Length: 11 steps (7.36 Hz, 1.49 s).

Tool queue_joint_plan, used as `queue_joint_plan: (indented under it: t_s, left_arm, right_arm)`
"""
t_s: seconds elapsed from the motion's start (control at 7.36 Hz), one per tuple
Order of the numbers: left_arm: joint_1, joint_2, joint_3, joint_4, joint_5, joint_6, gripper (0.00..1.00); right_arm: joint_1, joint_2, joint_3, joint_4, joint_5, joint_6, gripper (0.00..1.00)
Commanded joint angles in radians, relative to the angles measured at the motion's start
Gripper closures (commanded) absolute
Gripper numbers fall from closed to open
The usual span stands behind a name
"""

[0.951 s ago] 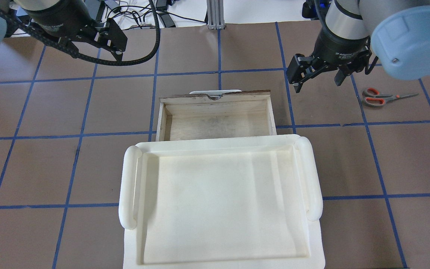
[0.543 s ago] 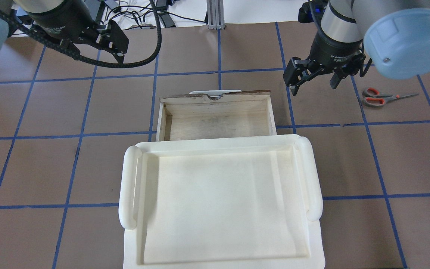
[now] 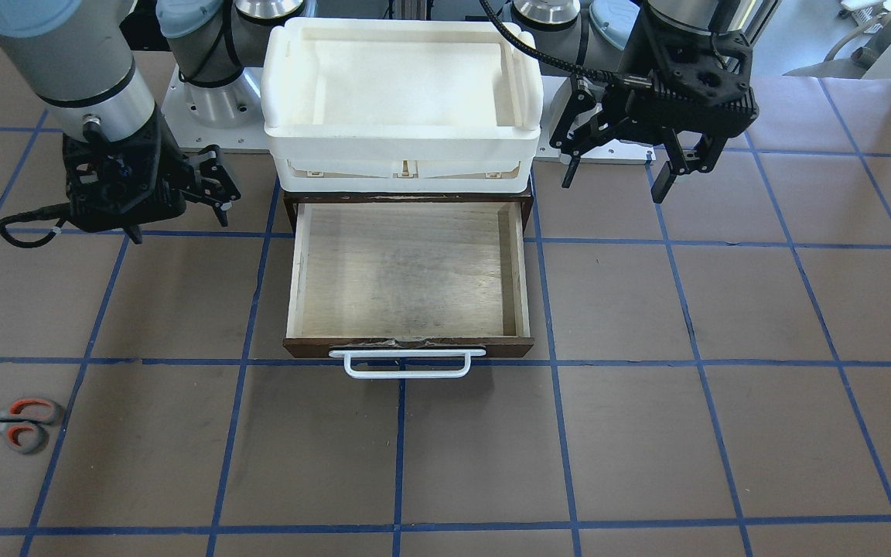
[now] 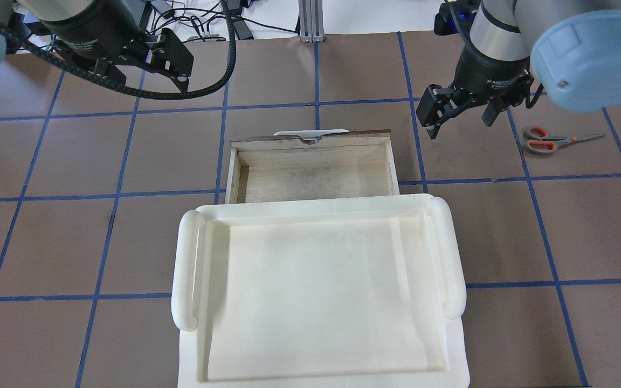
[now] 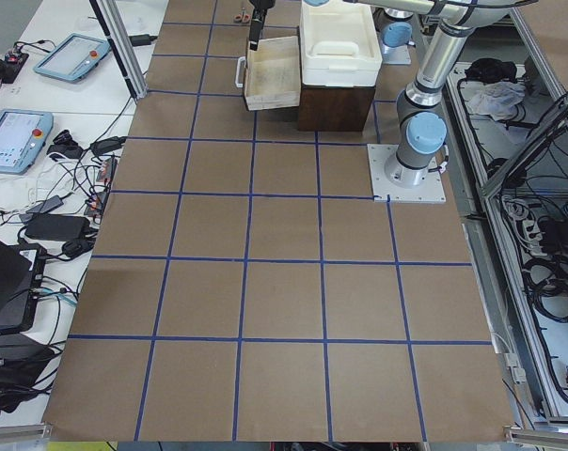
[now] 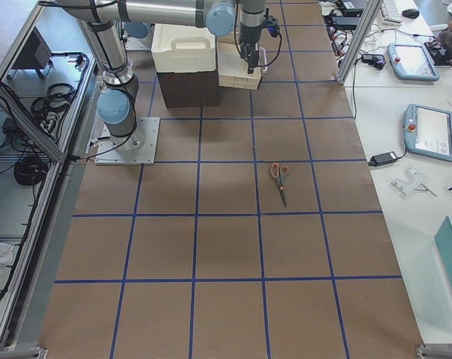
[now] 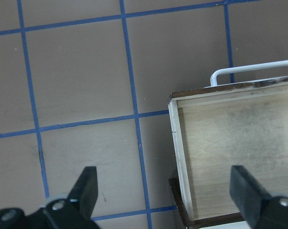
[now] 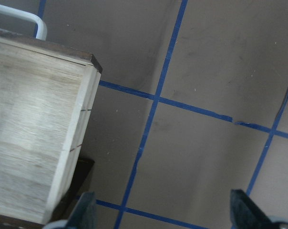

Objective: Put scissors in drawer and close it
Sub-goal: 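Move the right gripper over the orange-and-grey scissors and lower it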

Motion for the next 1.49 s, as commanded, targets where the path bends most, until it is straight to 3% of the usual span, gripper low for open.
queue_joint_plan:
  t_s: [0.0,0.41,0.68,0.95,1.09,1.36]
  left_arm:
    - [0.001,0.001,-0.018,-0.014,-0.006,0.000,0.00]
    - [0.006,0.006,-0.027,-0.006,-0.006,-0.008,0.00]
    - [0.006,0.003,-0.027,-0.001,0.029,-0.008,0.00]
    - [0.009,0.003,-0.033,-0.010,0.028,-0.006,0.00]
    - [0.019,-0.005,-0.035,-0.009,0.028,0.001,0.00]
    - [0.023,-0.009,-0.041,0.000,0.028,0.001,0.00]
  right_arm:
    - [-0.120,0.007,0.001,-0.019,0.013,-0.367,0.00]
    - [-0.233,0.060,-0.001,-0.033,0.002,-0.840,0.00]
    - [-0.296,0.175,-0.002,-0.146,-0.001,-1.043,0.00]
    - [-0.347,0.258,-0.002,-0.260,-0.035,-1.377,0.00]
    - [-0.386,0.301,-0.004,-0.268,-0.024,-1.465,0.00]
    - [-0.402,0.370,-0.004,-0.419,-0.029,-1.622,0.00]
